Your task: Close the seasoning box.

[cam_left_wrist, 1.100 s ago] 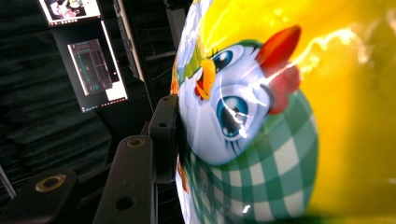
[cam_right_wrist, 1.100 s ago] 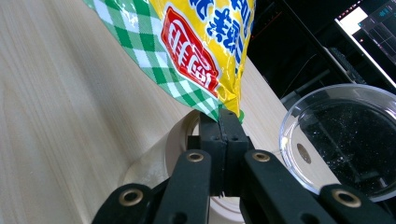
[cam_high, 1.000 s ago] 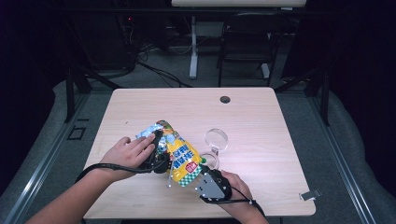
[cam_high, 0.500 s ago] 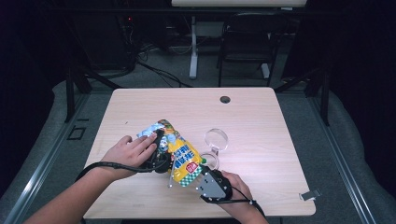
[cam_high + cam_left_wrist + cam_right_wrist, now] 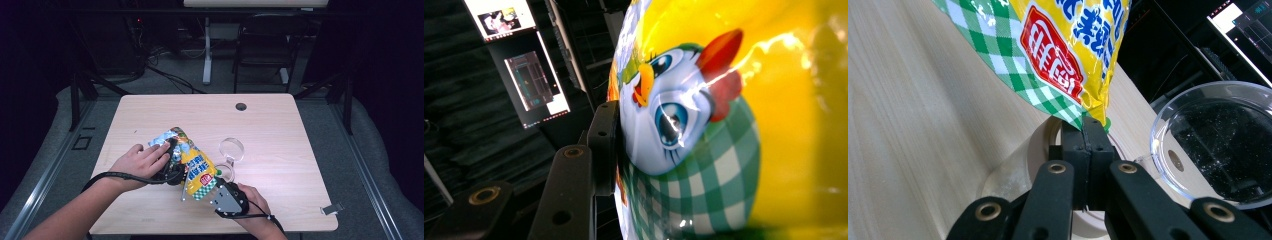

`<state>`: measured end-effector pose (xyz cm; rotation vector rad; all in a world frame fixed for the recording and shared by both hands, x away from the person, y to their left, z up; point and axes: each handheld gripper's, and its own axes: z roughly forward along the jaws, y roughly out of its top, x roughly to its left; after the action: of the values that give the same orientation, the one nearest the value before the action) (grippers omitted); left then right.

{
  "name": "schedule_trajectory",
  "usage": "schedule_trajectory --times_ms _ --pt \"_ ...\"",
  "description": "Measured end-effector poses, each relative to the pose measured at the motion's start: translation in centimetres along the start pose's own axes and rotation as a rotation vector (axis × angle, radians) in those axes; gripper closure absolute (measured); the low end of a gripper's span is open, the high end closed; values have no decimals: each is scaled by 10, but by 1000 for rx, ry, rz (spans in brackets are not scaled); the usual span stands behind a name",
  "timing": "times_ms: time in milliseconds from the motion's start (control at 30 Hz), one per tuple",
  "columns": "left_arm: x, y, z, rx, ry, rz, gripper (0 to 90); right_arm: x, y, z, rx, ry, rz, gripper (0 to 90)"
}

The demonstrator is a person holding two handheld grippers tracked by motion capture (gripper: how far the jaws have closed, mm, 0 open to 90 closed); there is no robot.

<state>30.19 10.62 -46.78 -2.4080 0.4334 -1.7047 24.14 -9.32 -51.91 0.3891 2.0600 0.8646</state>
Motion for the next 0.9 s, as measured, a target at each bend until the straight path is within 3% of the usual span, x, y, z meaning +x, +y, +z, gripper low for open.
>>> schedule_trajectory --times_ms 200,300,900 --pt "1 1 -1 -4 7 11 617 0 0 0 3 2 -2 900" --pt "2 2 -2 -2 23 40 617 1 0 0 5 4 -1 900" --pt "4 4 -2 7 28 69 619 2 -1 1 14 2 -5 900"
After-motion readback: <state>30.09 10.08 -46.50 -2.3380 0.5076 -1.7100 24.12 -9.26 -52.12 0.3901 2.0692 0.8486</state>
